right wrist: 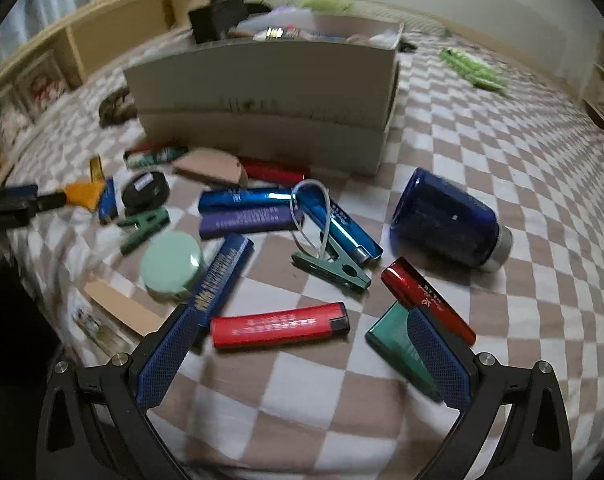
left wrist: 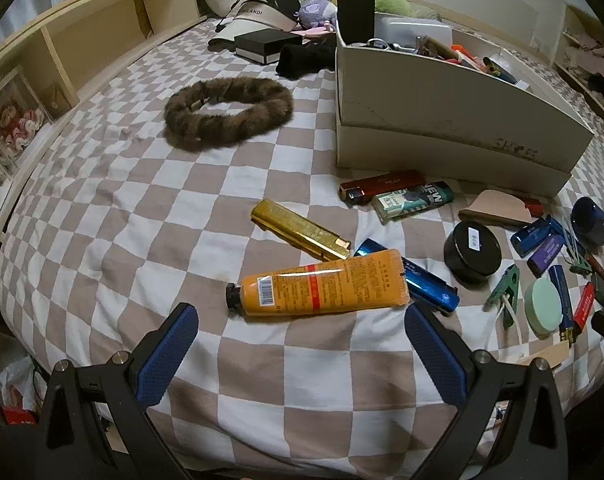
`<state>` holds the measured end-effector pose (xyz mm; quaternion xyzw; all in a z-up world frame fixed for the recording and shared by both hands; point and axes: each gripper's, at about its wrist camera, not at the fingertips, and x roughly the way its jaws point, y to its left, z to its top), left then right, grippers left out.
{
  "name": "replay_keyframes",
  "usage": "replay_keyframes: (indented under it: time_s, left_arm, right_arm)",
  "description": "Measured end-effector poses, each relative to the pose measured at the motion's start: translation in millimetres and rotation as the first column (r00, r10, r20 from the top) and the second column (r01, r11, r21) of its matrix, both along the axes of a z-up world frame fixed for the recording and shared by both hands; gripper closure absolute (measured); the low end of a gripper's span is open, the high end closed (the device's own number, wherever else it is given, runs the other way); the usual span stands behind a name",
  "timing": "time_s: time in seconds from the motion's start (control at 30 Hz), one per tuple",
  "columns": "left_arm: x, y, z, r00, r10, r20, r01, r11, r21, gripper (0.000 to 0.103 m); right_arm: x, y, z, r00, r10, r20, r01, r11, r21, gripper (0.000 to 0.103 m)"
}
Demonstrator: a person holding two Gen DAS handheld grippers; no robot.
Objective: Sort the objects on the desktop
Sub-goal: 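Move left tool toward orange tube while right tool moves toward red lighter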
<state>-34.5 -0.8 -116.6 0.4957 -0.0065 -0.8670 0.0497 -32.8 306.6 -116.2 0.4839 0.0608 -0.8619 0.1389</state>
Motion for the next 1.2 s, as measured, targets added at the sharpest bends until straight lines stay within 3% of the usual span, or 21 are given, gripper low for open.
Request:
replay_keyframes:
  time_s: [0.43, 0.5, 0.83, 1.2]
  left_arm:
    - [-7.5, -5.5, -9.2, 0.999, 0.026, 0.037, -0.027, 0.999, 0.022, 0.000]
    - [-8.4, -6.1, -10.4, 0.999, 0.030, 0.042, -0.031, 0.999, 0.021, 0.000]
    - [-9.9, -12.7, -12.7, 0.997, 0.055, 0.051, -0.057, 0.998, 0.027, 0.000]
    - [-10.8, -12.5, -14.1, 0.996, 0.074, 0.058, -0.075, 0.997, 0.018, 0.000]
  right_arm:
    - [-11.4, -12.9, -19.0, 0.985, 0.152, 0.081, -0.153, 0.988, 0.003, 0.001]
    - [-11.6, -11.5, -19.6, 0.984, 0.155, 0.085, -0.154, 0.988, -0.017, 0.012]
    - [-14.2, -4.2, -21.6, 0.984, 0.150, 0.096, -0.141, 0.986, -0.093, 0.016]
    - [-17.3, 1.0, -25.3, 0.977, 0.178, 0.119, -0.172, 0.983, -0.059, 0.022]
